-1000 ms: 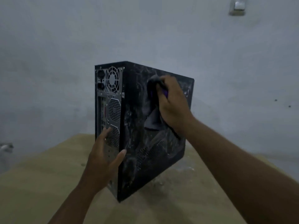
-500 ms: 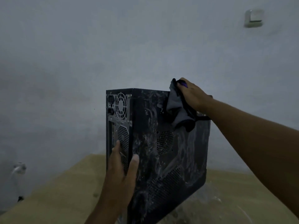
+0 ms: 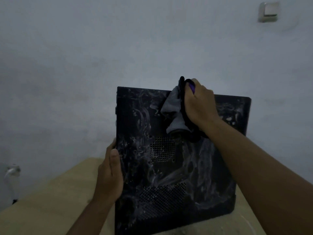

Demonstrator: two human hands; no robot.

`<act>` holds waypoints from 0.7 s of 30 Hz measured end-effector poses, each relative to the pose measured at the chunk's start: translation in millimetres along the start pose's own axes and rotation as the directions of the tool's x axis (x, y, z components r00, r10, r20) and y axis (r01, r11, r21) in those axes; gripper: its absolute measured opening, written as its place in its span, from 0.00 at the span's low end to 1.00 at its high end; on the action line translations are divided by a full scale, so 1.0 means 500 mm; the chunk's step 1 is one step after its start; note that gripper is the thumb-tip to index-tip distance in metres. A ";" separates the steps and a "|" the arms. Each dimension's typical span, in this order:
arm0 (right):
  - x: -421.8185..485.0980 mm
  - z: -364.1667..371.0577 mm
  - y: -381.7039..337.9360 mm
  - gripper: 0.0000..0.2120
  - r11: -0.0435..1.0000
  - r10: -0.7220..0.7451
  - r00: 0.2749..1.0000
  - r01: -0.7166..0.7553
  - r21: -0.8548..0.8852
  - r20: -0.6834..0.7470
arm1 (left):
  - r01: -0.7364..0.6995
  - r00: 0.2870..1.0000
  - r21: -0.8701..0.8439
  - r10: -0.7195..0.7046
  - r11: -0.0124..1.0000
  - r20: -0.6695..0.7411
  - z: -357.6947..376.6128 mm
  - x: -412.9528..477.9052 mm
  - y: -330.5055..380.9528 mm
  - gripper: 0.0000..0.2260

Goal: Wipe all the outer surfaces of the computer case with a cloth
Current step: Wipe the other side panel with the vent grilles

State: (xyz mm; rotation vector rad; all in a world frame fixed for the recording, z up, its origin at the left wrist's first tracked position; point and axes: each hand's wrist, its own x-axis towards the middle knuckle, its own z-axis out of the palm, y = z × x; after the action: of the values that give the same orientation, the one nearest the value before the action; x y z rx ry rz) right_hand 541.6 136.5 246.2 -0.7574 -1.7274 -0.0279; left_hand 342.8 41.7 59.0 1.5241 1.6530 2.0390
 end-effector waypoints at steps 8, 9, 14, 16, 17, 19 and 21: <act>-0.066 -0.087 -0.029 0.10 0.894 -0.223 0.970 0.164 -0.416 -0.098 | 0.352 0.926 -0.247 -0.297 0.903 0.234 0.047 0.042 0.016 0.28; -0.073 -0.101 -0.026 0.10 0.875 -0.255 0.961 0.183 -0.449 -0.104 | 0.381 0.909 -0.247 -0.311 0.891 0.278 0.059 0.042 0.022 0.29; -0.093 -0.160 -0.005 0.09 0.799 -0.342 0.929 0.210 -0.563 -0.140 | 0.432 0.857 -0.316 -0.276 0.845 0.435 0.099 0.016 0.060 0.25; -0.097 -0.185 0.005 0.09 0.809 -0.336 0.930 0.205 -0.551 -0.148 | 0.416 0.862 -0.341 -0.246 0.843 0.442 0.106 0.002 0.071 0.24; -0.101 -0.197 0.009 0.10 0.822 -0.329 0.932 0.203 -0.532 -0.152 | 0.392 0.874 -0.343 -0.228 0.853 0.430 0.105 -0.006 0.076 0.22; -0.108 -0.217 0.013 0.09 0.852 -0.310 0.936 0.196 -0.486 -0.167 | 0.340 0.895 -0.356 -0.183 0.870 0.408 0.100 -0.024 0.092 0.19; -0.114 -0.233 0.015 0.09 0.878 -0.291 0.940 0.188 -0.439 -0.178 | 0.311 0.899 -0.362 -0.149 0.879 0.411 0.089 -0.041 0.108 0.19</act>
State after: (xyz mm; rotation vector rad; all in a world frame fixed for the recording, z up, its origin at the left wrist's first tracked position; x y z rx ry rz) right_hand 651.3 69.2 229.4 -0.8022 -1.5874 -0.6572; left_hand 411.1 37.4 84.2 1.3678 1.1015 1.6990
